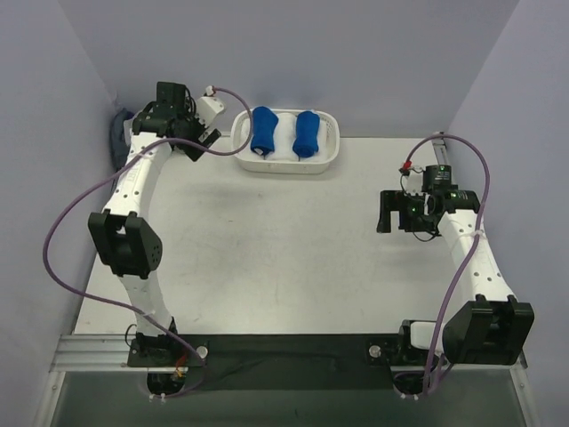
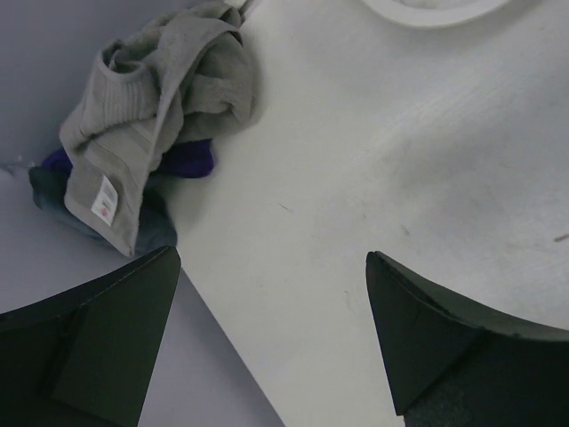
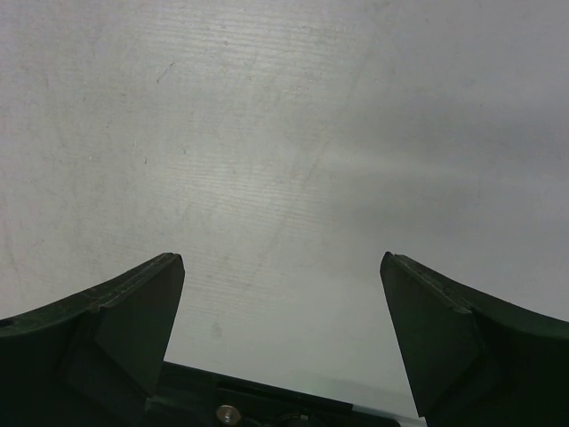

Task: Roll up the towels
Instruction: Grab a towel with the left arm

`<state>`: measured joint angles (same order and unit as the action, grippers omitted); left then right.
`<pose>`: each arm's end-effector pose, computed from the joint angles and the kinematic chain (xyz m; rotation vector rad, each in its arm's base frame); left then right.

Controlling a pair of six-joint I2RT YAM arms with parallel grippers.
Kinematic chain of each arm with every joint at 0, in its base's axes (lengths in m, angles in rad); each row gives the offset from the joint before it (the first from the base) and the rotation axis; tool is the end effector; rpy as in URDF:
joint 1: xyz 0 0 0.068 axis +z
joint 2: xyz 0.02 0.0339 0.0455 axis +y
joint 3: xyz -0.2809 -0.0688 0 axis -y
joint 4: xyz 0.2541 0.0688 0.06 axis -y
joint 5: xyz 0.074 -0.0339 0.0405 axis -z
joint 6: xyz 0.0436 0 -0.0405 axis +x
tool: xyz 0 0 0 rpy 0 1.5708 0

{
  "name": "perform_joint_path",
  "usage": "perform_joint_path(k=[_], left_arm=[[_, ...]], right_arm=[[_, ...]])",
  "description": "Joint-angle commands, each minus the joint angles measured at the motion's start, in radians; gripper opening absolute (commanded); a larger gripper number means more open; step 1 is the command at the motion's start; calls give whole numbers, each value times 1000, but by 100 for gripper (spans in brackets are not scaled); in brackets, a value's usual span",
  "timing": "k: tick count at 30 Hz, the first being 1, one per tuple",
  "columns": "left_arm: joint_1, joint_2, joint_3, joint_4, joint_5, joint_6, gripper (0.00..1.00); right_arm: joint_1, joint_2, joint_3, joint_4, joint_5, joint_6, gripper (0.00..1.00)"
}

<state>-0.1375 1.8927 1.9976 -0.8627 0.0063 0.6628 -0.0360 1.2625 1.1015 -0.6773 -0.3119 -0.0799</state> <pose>0.4365 -0.0607 0.3854 0.9155 2.1563 0.2547 0.2727 0.0036 0.3138 -0.1954 2.3722 0.3202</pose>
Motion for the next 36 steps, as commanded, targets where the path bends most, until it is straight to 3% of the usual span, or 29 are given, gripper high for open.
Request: perform_joint_path(k=[1, 4, 8, 14, 22, 24, 27, 28, 29, 30, 36], left_arm=[[15, 168, 192, 90, -46, 170, 97], [29, 346, 415, 94, -75, 244, 97], [52, 522, 564, 171, -85, 423, 97], [93, 646, 560, 312, -38, 570, 97], [133, 776, 510, 609, -132, 684, 95], [131, 805, 510, 686, -147, 716, 86], [133, 821, 532, 729, -150, 727, 57], [133, 818, 536, 746, -147, 704, 17], [133, 809, 532, 769, -146, 687, 6], [133, 783, 524, 789, -143, 673, 0], [133, 622, 561, 817, -75, 502, 0]], right_arm=[[-16, 15, 31, -33, -24, -11, 100], [-38, 26, 28, -33, -33, -11, 100], [-62, 64, 32, -39, -41, -11, 100], [-93, 77, 15, -42, -24, -20, 100], [-100, 103, 18, -48, -3, -24, 100], [-102, 103, 15, -50, 5, -24, 100], [-100, 104, 15, -54, 13, -26, 100], [-102, 106, 17, -54, 14, -27, 100], [-102, 103, 17, -56, 13, -27, 100], [-102, 104, 18, -56, 10, -27, 100], [-102, 107, 27, -57, -44, -23, 100]])
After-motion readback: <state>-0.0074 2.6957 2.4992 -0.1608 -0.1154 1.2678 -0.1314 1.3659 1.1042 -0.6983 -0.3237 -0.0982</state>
